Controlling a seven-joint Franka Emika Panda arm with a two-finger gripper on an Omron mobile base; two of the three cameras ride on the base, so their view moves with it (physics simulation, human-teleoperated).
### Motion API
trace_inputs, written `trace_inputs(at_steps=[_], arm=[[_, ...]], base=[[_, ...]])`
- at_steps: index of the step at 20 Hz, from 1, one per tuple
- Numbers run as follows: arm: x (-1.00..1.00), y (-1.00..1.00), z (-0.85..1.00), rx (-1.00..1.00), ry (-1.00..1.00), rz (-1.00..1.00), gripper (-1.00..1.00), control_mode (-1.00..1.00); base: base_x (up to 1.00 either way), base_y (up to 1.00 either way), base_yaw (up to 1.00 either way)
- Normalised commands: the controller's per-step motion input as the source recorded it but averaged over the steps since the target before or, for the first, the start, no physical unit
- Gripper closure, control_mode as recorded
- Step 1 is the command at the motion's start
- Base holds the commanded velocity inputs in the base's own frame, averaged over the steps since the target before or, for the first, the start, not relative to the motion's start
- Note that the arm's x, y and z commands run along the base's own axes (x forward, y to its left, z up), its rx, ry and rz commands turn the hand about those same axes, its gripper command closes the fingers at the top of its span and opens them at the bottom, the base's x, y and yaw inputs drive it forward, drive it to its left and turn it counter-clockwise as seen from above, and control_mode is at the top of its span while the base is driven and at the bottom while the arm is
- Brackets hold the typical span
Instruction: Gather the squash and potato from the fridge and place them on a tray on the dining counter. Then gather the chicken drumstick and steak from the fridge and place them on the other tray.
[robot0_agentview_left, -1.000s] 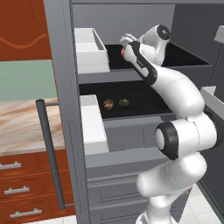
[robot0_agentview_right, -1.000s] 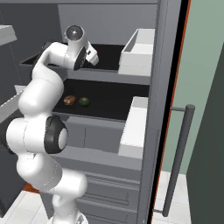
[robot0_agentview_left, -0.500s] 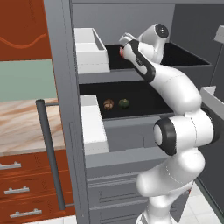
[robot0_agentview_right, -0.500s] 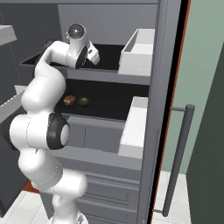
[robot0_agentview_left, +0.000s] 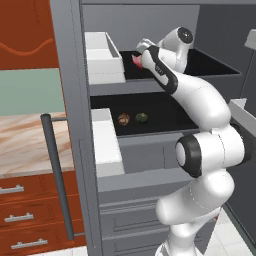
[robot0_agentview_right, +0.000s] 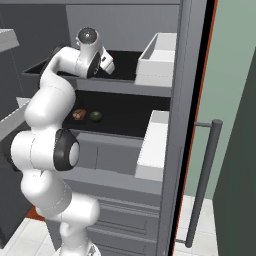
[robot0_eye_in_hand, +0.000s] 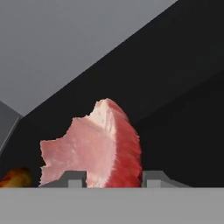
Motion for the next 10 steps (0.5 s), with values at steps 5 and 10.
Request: trace_inputs(at_steps=[5, 10], arm=[[0.06, 0.13, -0.10, 0.05, 0.02, 0.00, 1.00, -1.00], [-0.27, 0.23, -0.09, 0.07, -0.09, 0.01, 1.00, -1.00]], base=[[0.00, 0.00, 0.00], [0.00, 0.00, 0.00]])
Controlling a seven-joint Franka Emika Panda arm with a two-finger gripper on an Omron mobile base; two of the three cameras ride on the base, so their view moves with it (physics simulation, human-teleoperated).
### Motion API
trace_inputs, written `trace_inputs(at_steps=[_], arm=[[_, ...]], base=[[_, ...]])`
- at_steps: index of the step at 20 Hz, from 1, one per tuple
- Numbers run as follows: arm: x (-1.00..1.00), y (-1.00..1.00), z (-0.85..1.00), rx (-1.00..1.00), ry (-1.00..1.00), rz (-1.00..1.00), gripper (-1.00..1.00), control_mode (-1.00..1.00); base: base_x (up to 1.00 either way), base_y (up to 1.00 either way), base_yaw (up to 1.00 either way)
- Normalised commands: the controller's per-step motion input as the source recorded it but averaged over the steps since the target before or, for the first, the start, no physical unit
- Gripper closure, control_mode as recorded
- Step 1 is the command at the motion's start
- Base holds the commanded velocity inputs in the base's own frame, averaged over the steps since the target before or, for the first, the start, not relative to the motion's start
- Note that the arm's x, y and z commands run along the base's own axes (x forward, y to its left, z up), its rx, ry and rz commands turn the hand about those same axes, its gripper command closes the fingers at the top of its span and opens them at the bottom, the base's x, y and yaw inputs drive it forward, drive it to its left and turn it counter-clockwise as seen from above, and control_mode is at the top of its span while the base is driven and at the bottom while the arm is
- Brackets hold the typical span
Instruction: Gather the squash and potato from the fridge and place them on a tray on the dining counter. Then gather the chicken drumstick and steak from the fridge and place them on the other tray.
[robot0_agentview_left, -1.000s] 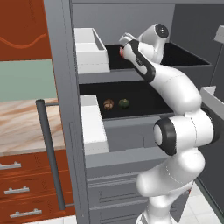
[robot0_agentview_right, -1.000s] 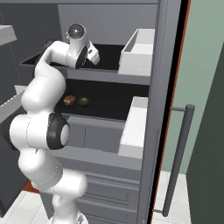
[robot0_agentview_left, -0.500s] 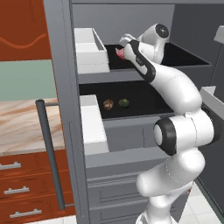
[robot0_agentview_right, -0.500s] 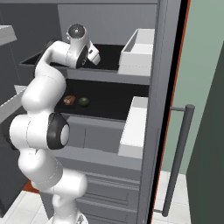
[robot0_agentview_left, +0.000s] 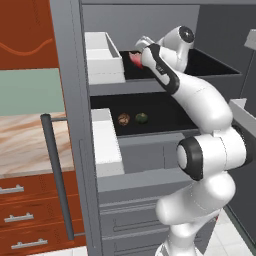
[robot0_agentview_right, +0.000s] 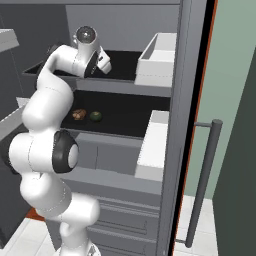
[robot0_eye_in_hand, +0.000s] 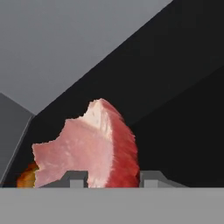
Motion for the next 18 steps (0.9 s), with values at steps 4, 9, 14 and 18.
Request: trace_inputs(at_steps=[4, 9, 14, 18], arm=[[-0.52, 0.21, -0.06, 0.05, -0.15, 0.01, 1.00, -1.00], [-0.69, 0.03, 0.00, 0.03, -0.12, 0.00, 1.00, -1.00], [-0.98, 0.00, 0.04, 0.06, 0.00, 0.00, 1.00, -1.00], [-0.99, 0.00, 0.11, 0.06, 0.03, -0.02, 1.00, -1.00]], base=[[0.00, 0.00, 0.00], [0.00, 0.00, 0.00], [0.00, 0.00, 0.00], [0.00, 0.00, 0.00]])
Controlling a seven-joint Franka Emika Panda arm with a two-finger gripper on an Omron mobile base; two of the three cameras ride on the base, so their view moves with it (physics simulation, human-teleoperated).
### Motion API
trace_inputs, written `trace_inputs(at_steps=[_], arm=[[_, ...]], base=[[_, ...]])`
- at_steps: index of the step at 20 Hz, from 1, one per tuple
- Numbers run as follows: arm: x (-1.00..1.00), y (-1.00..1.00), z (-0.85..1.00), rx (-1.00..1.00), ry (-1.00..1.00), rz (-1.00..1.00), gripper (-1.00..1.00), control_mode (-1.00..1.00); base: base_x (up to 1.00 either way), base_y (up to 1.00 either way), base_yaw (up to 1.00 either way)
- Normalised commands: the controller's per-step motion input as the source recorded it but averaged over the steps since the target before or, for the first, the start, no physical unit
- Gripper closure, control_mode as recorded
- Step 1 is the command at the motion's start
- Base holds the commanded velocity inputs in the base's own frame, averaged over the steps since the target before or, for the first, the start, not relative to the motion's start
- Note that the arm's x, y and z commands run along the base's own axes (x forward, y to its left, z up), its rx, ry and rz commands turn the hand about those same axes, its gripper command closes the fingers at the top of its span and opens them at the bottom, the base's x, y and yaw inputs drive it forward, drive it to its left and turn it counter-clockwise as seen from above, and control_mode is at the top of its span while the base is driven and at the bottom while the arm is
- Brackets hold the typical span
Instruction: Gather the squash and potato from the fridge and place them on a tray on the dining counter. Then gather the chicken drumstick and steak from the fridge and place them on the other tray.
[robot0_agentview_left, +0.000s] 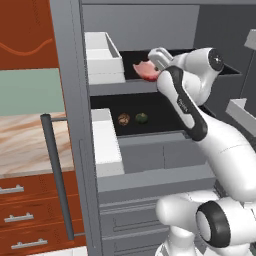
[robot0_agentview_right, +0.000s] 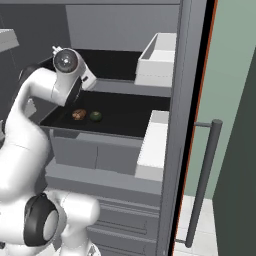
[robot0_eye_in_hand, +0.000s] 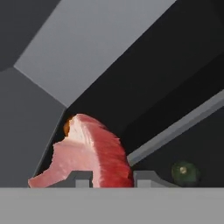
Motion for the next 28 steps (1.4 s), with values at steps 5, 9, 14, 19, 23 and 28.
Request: trace_inputs(at_steps=[5, 9, 14, 19, 23, 28], arm=[[-0.97, 0.00, 0.14, 0.07, 0.11, -0.05, 1.00, -1.00], [-0.99, 0.00, 0.03, 0.05, 0.16, -0.06, 1.00, -1.00], [-1.00, -0.01, 0.00, 0.07, 0.14, -0.20, 1.00, -1.00], [-0.90, 0.00, -0.06, 0.11, 0.00, -0.32, 1.00, -1.00], [-0.75, -0.07, -0.20, 0.11, 0.00, -0.22, 1.00, -1.00], [-0.47, -0.22, -0.33, 0.06, -0.01, -0.06, 1.00, -1.00]], base=[[0.00, 0.00, 0.00], [0.00, 0.00, 0.00], [0.00, 0.00, 0.00], [0.00, 0.00, 0.00], [0.00, 0.00, 0.00], [0.00, 0.00, 0.00]])
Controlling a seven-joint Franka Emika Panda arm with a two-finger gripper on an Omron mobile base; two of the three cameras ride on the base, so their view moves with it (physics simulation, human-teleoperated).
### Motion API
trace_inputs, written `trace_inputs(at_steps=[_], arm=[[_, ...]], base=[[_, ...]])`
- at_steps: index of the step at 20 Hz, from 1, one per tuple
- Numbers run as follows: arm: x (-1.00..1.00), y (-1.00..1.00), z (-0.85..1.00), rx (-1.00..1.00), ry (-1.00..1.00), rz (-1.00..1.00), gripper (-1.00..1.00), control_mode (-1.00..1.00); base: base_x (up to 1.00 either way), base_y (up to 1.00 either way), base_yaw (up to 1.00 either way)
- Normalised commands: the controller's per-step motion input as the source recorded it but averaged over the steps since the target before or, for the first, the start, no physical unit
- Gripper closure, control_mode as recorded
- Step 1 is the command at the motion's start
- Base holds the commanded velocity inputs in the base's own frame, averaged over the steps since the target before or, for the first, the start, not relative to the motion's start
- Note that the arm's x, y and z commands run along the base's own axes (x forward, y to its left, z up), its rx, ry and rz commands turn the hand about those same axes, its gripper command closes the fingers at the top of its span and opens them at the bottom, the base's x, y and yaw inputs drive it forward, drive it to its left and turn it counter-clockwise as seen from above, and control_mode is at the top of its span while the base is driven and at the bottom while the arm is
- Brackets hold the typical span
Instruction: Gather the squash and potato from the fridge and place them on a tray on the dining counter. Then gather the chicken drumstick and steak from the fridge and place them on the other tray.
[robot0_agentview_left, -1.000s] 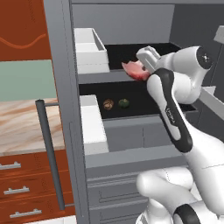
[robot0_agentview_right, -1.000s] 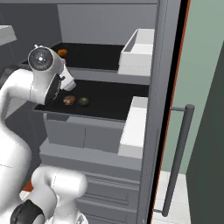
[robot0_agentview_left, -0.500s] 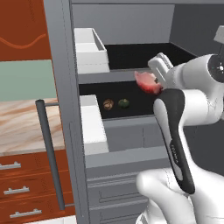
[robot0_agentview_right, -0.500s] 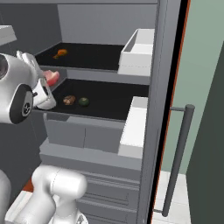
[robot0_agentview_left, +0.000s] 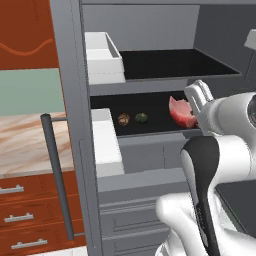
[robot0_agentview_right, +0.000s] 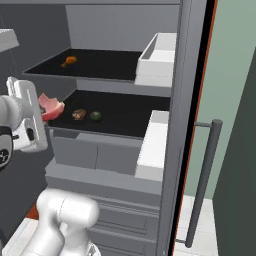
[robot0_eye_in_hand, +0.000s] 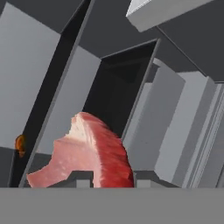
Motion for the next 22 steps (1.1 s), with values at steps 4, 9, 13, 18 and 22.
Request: trace_inputs(at_steps=[4, 9, 13, 18, 22], arm=[[-0.37, -0.53, -0.14, 0.11, -0.08, 0.06, 1.00, -1.00], [-0.04, -0.20, -0.20, 0.08, -0.01, 0.13, 1.00, -1.00], [0.07, 0.04, -0.29, 0.00, 0.00, 0.04, 1.00, -1.00], [0.07, 0.06, -0.32, 0.00, 0.00, 0.04, 1.00, -1.00], [0.00, 0.02, -0.21, 0.00, 0.00, 0.01, 1.00, -1.00]], base=[[0.00, 0.00, 0.00], [0.00, 0.00, 0.00], [0.00, 0.00, 0.00], [0.00, 0.00, 0.00], [0.00, 0.00, 0.00]])
